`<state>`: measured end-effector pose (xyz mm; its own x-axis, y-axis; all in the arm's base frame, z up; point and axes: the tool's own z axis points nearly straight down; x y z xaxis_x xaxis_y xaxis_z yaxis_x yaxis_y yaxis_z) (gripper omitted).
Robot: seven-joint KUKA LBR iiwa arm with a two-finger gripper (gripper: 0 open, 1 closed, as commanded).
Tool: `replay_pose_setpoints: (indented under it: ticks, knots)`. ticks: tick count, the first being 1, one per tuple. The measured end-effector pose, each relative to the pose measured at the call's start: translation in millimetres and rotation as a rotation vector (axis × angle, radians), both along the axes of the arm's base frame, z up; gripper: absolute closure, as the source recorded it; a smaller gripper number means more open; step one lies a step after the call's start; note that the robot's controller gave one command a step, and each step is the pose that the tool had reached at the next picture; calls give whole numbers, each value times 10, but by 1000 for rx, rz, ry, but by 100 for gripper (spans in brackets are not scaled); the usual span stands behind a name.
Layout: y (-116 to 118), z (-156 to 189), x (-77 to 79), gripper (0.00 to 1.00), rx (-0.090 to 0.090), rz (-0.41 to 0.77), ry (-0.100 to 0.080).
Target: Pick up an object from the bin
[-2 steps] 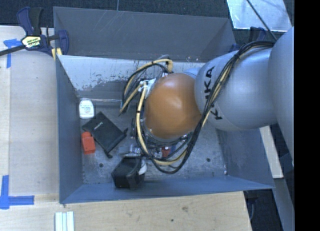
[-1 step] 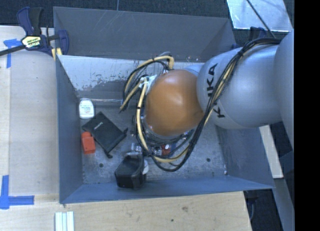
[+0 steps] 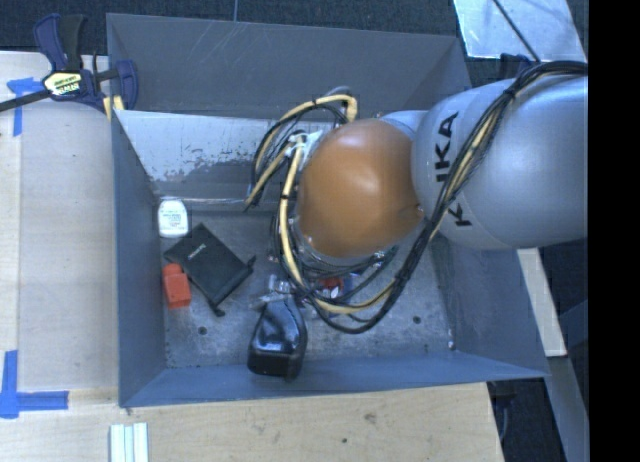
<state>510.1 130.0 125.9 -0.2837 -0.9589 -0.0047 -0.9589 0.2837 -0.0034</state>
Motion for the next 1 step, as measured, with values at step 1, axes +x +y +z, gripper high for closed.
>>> replay_pose_setpoints:
  ticks: [1]
  knots:
    - [-3, 713, 20, 100, -1, -3, -4]
